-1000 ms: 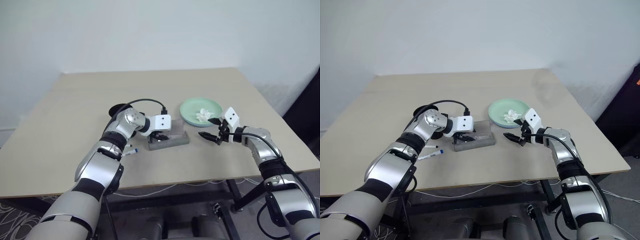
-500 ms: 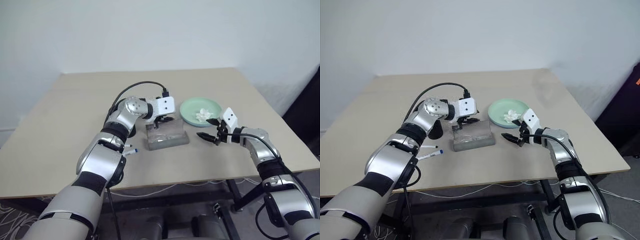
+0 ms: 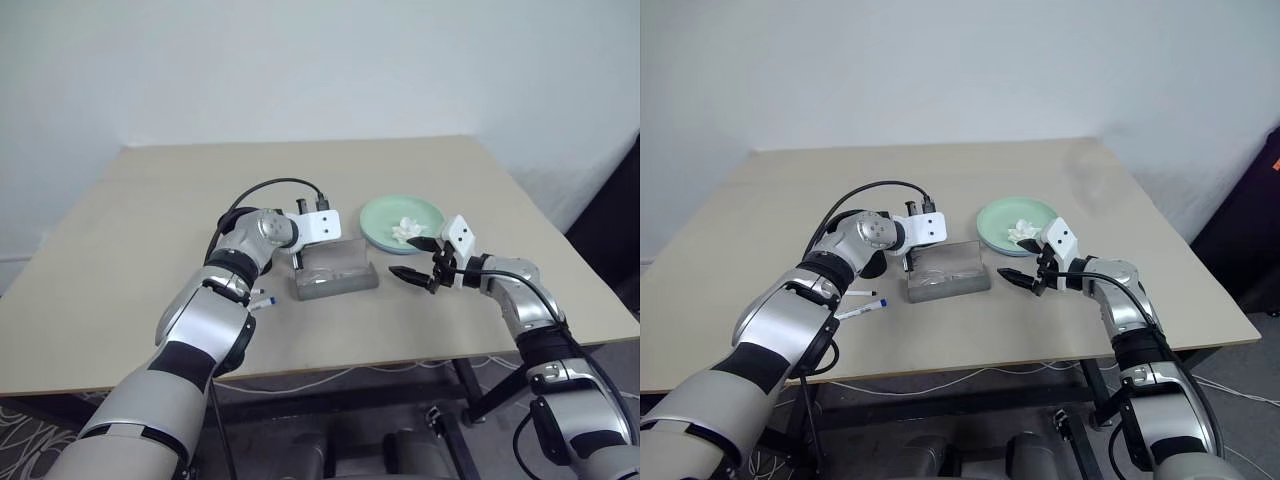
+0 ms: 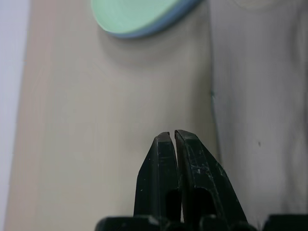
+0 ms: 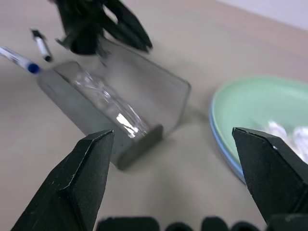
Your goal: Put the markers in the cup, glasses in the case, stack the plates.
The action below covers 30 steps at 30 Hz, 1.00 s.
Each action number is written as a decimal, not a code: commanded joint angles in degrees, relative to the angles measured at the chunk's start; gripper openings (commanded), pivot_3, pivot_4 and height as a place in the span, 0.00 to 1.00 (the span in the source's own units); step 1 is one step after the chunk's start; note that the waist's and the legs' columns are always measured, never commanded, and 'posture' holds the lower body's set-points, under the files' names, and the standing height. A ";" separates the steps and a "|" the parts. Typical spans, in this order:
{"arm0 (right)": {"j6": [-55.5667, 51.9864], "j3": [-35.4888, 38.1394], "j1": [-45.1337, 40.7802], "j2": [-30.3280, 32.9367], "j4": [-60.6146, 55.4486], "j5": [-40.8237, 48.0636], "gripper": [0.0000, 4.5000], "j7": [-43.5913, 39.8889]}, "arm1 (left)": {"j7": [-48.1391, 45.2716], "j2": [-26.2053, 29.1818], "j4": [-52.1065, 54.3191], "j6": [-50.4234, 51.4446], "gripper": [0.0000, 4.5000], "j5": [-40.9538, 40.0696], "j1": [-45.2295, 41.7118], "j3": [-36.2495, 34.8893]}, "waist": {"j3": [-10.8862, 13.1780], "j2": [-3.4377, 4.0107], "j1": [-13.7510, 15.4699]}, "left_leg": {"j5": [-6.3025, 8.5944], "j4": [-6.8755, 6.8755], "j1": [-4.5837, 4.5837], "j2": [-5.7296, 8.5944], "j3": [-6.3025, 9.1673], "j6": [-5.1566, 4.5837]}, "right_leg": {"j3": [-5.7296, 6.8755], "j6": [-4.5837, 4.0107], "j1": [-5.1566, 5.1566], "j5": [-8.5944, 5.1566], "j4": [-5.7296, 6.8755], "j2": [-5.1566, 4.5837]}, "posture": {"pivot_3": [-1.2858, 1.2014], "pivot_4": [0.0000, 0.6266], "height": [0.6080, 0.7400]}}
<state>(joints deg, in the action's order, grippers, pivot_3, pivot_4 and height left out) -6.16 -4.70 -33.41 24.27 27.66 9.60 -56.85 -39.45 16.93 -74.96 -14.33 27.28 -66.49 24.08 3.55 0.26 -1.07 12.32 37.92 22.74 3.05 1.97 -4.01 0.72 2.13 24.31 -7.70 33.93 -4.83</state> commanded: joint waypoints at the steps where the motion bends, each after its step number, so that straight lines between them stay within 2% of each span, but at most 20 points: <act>1: -0.86 1.83 -0.27 0.82 -3.26 1.81 0.95 -0.16 | -5.98 0.33 1.02 -0.91 0.01 -2.08 -0.05 -1.58 | -0.01 0.00 -0.02 | 0.00 0.00 -0.01 0.00 -0.01 0.00 | 0.00 0.00 -0.01 0.00 0.00 -0.01 | 0.52 0.00 1.00; 6: -1.48 2.23 0.32 0.97 -4.00 1.70 0.95 -0.24 | -20.00 1.78 4.07 -0.83 0.01 -7.59 1.54 -5.29 | -0.01 0.00 -0.03 | 0.00 0.00 0.00 -0.01 -0.01 0.01 | 0.00 0.00 0.01 0.00 0.00 -0.03 | 0.52 0.00 1.00; 12: -1.71 2.17 0.33 0.86 -3.74 1.35 0.95 -0.34 | -30.97 4.05 9.85 -0.36 0.01 -11.13 4.44 -6.56 | -0.01 -0.01 -0.07 | 0.00 0.00 0.03 -0.02 -0.02 0.01 | 0.00 -0.01 0.04 0.00 -0.01 -0.02 | 0.52 0.00 1.00; 16: -1.88 1.86 0.03 0.46 -3.66 1.23 0.95 -0.60 | -35.42 6.28 14.93 0.42 0.01 -12.36 7.43 -5.95 | -0.01 -0.01 -0.08 | 0.00 0.01 0.01 -0.02 -0.01 0.00 | -0.01 -0.01 0.03 0.00 -0.01 -0.03 | 0.52 0.00 1.00; 25: -1.82 1.39 -0.37 0.10 -3.42 0.82 0.95 -0.93 | -37.71 8.91 26.97 5.40 0.01 -17.93 11.67 -8.48 | -0.01 0.00 -0.04 | 0.00 0.00 0.00 -0.03 0.01 0.00 | -0.01 -0.01 0.04 0.00 0.01 -0.02 | 0.52 0.00 1.00; 27: -1.90 1.27 0.03 0.12 -3.66 0.79 0.95 -0.94 | -44.89 14.39 38.56 10.32 0.01 -22.12 16.19 -9.95 | -0.01 0.00 -0.41 | 0.00 -0.01 0.02 -0.03 -0.01 0.00 | -0.04 -0.01 0.06 0.00 0.00 -0.02 | 0.52 0.00 1.00; 30: -1.81 1.03 0.12 0.09 -3.40 0.65 0.95 -1.01 | -48.47 21.52 48.02 14.29 0.01 -22.91 21.11 -9.82 | -0.01 0.01 -1.20 | 0.02 -0.13 0.00 -0.07 -0.03 0.03 | -0.12 -0.04 0.16 -0.01 0.01 0.01 | 0.52 0.00 1.00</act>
<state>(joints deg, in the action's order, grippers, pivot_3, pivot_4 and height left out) -8.54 -4.32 -32.46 24.15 25.58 9.47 -57.71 -85.95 35.35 -32.30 -2.09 5.57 -45.93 15.75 3.54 0.27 -2.27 12.34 37.79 22.71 2.96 1.94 -3.98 0.60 2.09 24.47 -7.71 33.95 -4.80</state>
